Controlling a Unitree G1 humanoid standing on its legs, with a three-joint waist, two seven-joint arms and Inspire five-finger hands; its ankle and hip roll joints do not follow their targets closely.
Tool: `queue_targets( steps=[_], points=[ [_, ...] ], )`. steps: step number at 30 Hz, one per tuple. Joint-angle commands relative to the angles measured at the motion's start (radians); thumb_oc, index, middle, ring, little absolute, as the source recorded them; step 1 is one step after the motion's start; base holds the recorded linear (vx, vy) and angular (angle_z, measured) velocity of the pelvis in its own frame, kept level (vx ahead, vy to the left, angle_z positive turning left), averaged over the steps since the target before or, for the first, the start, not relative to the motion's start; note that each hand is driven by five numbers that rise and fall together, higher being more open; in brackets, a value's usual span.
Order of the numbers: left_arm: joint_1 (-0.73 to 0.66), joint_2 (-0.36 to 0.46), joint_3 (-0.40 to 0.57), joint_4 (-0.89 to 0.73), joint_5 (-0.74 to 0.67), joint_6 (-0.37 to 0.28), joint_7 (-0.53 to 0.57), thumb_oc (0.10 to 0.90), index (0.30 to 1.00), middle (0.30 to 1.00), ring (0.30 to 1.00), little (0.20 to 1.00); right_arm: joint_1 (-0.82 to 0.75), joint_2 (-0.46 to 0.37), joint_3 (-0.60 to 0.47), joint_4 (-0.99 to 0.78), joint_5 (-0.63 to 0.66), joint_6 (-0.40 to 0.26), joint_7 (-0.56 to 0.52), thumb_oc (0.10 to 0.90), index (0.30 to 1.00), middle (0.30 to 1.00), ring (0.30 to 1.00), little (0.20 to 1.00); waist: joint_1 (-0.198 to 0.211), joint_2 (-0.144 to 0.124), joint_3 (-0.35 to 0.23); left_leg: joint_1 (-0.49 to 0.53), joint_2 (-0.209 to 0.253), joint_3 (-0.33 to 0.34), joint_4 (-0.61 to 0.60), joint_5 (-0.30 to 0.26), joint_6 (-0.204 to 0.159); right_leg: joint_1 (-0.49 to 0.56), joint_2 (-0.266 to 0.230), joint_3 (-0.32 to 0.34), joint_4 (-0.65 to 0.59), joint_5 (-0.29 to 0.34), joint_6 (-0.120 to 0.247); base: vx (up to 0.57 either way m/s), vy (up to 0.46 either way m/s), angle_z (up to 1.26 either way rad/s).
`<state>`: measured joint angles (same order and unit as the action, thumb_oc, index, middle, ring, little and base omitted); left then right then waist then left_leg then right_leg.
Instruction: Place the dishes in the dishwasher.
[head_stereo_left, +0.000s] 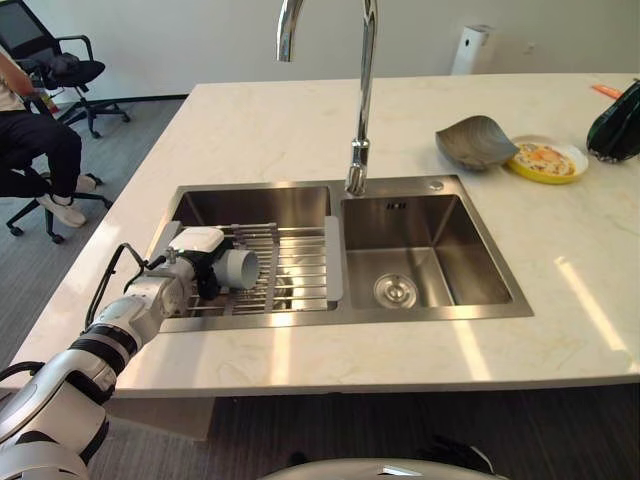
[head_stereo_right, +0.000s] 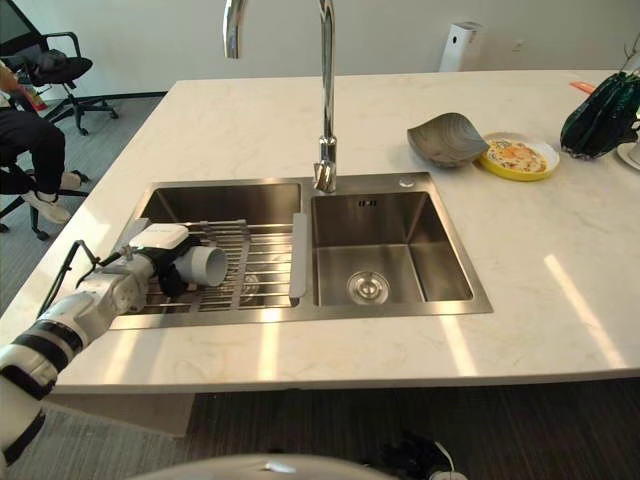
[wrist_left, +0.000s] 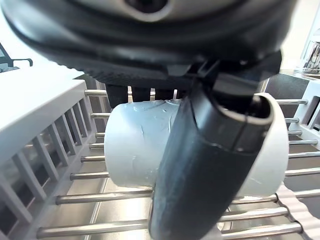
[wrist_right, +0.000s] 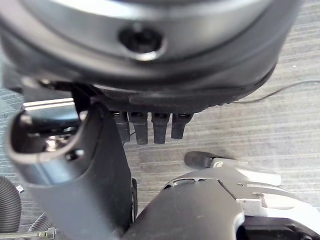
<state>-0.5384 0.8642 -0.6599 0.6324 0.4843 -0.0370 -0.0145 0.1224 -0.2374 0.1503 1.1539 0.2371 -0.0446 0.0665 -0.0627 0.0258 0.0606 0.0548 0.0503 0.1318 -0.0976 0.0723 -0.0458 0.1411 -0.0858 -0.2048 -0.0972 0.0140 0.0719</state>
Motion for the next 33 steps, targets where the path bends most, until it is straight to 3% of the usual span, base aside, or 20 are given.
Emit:
queue_targets(
  steps=[1, 5, 7, 12, 13, 14, 16, 17, 20, 21, 23, 25, 27, 29, 30, 31, 32, 33],
  points=[
    [-0.134, -0.01, 0.003, 0.024, 0.018, -0.031, 0.014, 0.4, 0.3, 0.3, 0.3, 0.3, 0.026, -0.066, 0.053, 0.069, -0.005, 0.022, 0.0, 0.8, 0.9, 0.9, 0.9, 0.9, 0.012, 0.014, 0.032, 0.06, 0.089, 0.037, 0.01, -0.083, -0.077, -0.079, -0.122, 0.007, 0.01, 0.045, 0.169, 0.0, 0.0, 0.0],
    [-0.106, 0.006, 0.05, -0.032, 0.0, -0.05, 0.063, 0.4, 0.3, 0.3, 0.3, 0.3, 0.032, -0.063, 0.05, 0.064, -0.005, 0.015, 0.0, 0.8, 0.9, 0.9, 0.9, 0.9, 0.02, 0.012, 0.029, 0.062, 0.088, 0.033, 0.01, -0.084, -0.078, -0.073, -0.124, 0.001, 0.01, 0.043, 0.169, 0.0, 0.0, 0.0],
    [-0.073, 0.025, 0.118, -0.097, -0.036, -0.07, 0.119, 0.4, 0.3, 0.3, 0.3, 0.3, 0.039, -0.058, 0.047, 0.059, -0.005, 0.008, 0.003, 0.8, 0.9, 0.9, 0.9, 0.9, 0.025, 0.009, 0.026, 0.063, 0.089, 0.029, 0.01, -0.084, -0.081, -0.068, -0.124, -0.003, 0.01, 0.041, 0.168, 0.0, -0.02, 0.01],
    [0.117, 0.015, 0.409, -0.313, -0.192, -0.104, 0.234, 0.4, 0.3, 0.3, 0.3, 0.3, 0.053, -0.023, 0.033, 0.053, -0.005, 0.001, 0.005, 0.8, 0.9, 0.9, 0.9, 0.9, 0.05, 0.002, 0.014, 0.068, 0.101, 0.009, 0.01, -0.077, -0.091, -0.048, -0.114, -0.016, 0.01, 0.023, 0.156, 0.01, -0.053, 0.03],
    [0.132, 0.015, 0.423, -0.324, -0.192, -0.101, 0.23, 0.4, 0.3, 0.3, 0.3, 0.3, 0.053, -0.027, 0.038, 0.054, -0.005, 0.001, 0.005, 0.8, 0.9, 0.9, 0.9, 0.9, 0.043, 0.005, 0.014, 0.069, 0.102, 0.008, 0.01, -0.077, -0.092, -0.047, -0.113, -0.017, 0.01, 0.023, 0.155, 0.03, -0.096, 0.08],
    [0.191, -0.042, 0.533, -0.404, -0.291, -0.12, 0.252, 0.4, 0.3, 0.3, 0.3, 0.3, 0.053, -0.011, 0.04, 0.055, -0.013, 0.005, 0.008, 0.8, 0.9, 0.9, 0.9, 0.9, 0.055, 0.003, 0.008, 0.07, 0.114, -0.003, 0.01, -0.071, -0.099, -0.038, -0.105, -0.025, 0.01, 0.012, 0.147, 0.03, -0.113, 0.11],
    [0.248, -0.11, 0.665, -0.518, -0.486, -0.166, 0.257, 0.4, 0.3, 0.3, 0.3, 0.3, 0.038, -0.006, 0.04, 0.049, -0.016, 0.011, 0.017, 0.8, 0.9, 0.9, 0.9, 0.9, 0.075, 0.004, 0.003, 0.074, 0.13, -0.017, 0.01, -0.057, -0.107, -0.028, -0.086, -0.03, 0.01, -0.005, 0.132, 0.03, -0.16, 0.13],
    [0.257, -0.11, 0.673, -0.525, -0.489, -0.164, 0.253, 0.4, 0.3, 0.3, 0.3, 0.3, 0.037, -0.009, 0.043, 0.049, -0.016, 0.011, 0.017, 0.8, 0.9, 0.9, 0.9, 0.9, 0.072, 0.007, 0.004, 0.075, 0.131, -0.017, 0.01, -0.057, -0.108, -0.027, -0.084, -0.03, 0.01, -0.005, 0.131, 0.02, -0.138, 0.17],
    [0.315, -0.194, 0.793, -0.61, -0.708, -0.217, 0.242, 0.4, 0.3, 0.3, 0.3, 0.3, 0.012, -0.006, 0.069, 0.036, -0.019, 0.018, 0.03, 0.8, 0.9, 0.9, 0.9, 0.9, 0.093, 0.015, 0.007, 0.071, 0.154, -0.032, 0.025, -0.041, -0.117, -0.02, -0.061, -0.029, 0.01, -0.024, 0.111, -0.01, -0.121, 0.15],
    [0.317, -0.194, 0.795, -0.611, -0.708, -0.216, 0.241, 0.4, 0.3, 0.3, 0.3, 0.3, 0.012, -0.007, 0.07, 0.036, -0.019, 0.018, 0.03, 0.8, 0.9, 0.9, 0.9, 0.9, 0.092, 0.015, 0.007, 0.071, 0.154, -0.033, 0.025, -0.041, -0.117, -0.019, -0.061, -0.029, 0.01, -0.024, 0.111, -0.03, -0.183, 0.02],
    [0.384, -0.261, 0.898, -0.694, -0.873, -0.255, 0.213, 0.4, 0.3, 0.3, 0.3, 0.3, -0.001, -0.009, 0.107, 0.019, -0.045, 0.021, 0.045, 0.8, 0.9, 0.9, 0.9, 0.9, 0.123, 0.023, 0.02, 0.043, 0.179, -0.061, 0.077, -0.038, -0.128, -0.012, -0.033, -0.03, 0.01, -0.044, 0.086, -0.03, -0.197, 0.06],
    [0.41, -0.281, 0.93, -0.723, -0.9, -0.259, 0.206, 0.4, 0.3, 0.3, 0.3, 0.3, -0.006, -0.013, 0.117, 0.014, -0.055, 0.022, 0.049, 0.8, 0.9, 0.9, 0.9, 0.9, 0.137, 0.027, 0.029, 0.024, 0.185, -0.079, 0.104, -0.033, -0.132, -0.011, -0.025, -0.035, 0.01, -0.05, 0.08, -0.07, -0.156, 0.1],
    [0.443, -0.312, 0.979, -0.754, -0.94, -0.275, 0.199, 0.4, 0.3, 0.3, 0.3, 0.3, -0.03, -0.041, 0.133, 0.005, -0.071, 0.021, 0.047, 0.8, 0.9, 0.9, 0.9, 0.9, 0.187, 0.039, 0.073, -0.054, 0.192, -0.141, 0.144, 0.039, -0.152, -0.016, -0.011, -0.06, 0.01, -0.06, 0.067, -0.17, -0.168, 0.19],
    [0.448, -0.322, 0.986, -0.761, -0.942, -0.276, 0.195, 0.4, 0.3, 0.3, 0.3, 0.3, -0.033, -0.054, 0.129, 0.003, -0.074, 0.021, 0.045, 0.8, 0.9, 0.9, 0.9, 0.9, 0.196, 0.045, 0.08, -0.092, 0.191, -0.163, 0.129, 0.078, -0.166, -0.022, -0.015, -0.092, 0.01, -0.065, 0.064, -0.18, -0.033, 0.63],
    [0.457, -0.341, 0.994, -0.765, -0.933, -0.273, 0.184, 0.4, 0.3, 0.3, 0.3, 0.3, -0.031, -0.068, 0.114, -0.002, -0.079, 0.018, 0.037, 0.8, 0.9, 0.9, 0.9, 0.9, 0.215, 0.058, 0.088, -0.155, 0.194, -0.139, 0.094, 0.146, -0.171, -0.029, -0.033, -0.169, 0.01, -0.076, 0.064, -0.23, -0.023, 0.85],
    [0.457, -0.341, 0.994, -0.765, -0.933, -0.273, 0.184, 0.4, 0.3, 0.3, 0.3, 0.3, -0.031, -0.068, 0.114, -0.002, -0.079, 0.018, 0.037, 0.8, 0.9, 0.9, 0.9, 0.9, 0.215, 0.058, 0.088, -0.155, 0.194, -0.139, 0.094, 0.146, -0.171, -0.029, -0.033, -0.169, 0.01, -0.076, 0.064, -0.29, -0.09, 1.32],
    [0.469, -0.347, 0.995, -0.757, -0.925, -0.267, 0.171, 0.4, 0.3, 0.3, 0.3, 0.3, -0.021, -0.092, 0.095, -0.005, -0.095, 0.016, 0.03, 0.8, 0.9, 0.9, 0.9, 0.9, 0.221, 0.068, 0.088, -0.196, 0.226, -0.008, 0.06, 0.185, -0.176, -0.026, -0.058, -0.276, 0.01, -0.084, 0.064, -0.21, -0.074, 1.43],
    [0.479, -0.35, 0.995, -0.753, -0.927, -0.269, 0.174, 0.4, 0.3, 0.3, 0.3, 0.3, -0.023, -0.101, 0.091, -0.004, -0.097, 0.016, 0.023, 0.8, 0.9, 0.9, 0.9, 0.9, 0.227, 0.072, 0.093, -0.206, 0.238, 0.033, 0.075, 0.203, -0.182, -0.026, -0.065, -0.308, 0.01, -0.079, 0.062, -0.21, -0.075, 1.53]
  ],
)
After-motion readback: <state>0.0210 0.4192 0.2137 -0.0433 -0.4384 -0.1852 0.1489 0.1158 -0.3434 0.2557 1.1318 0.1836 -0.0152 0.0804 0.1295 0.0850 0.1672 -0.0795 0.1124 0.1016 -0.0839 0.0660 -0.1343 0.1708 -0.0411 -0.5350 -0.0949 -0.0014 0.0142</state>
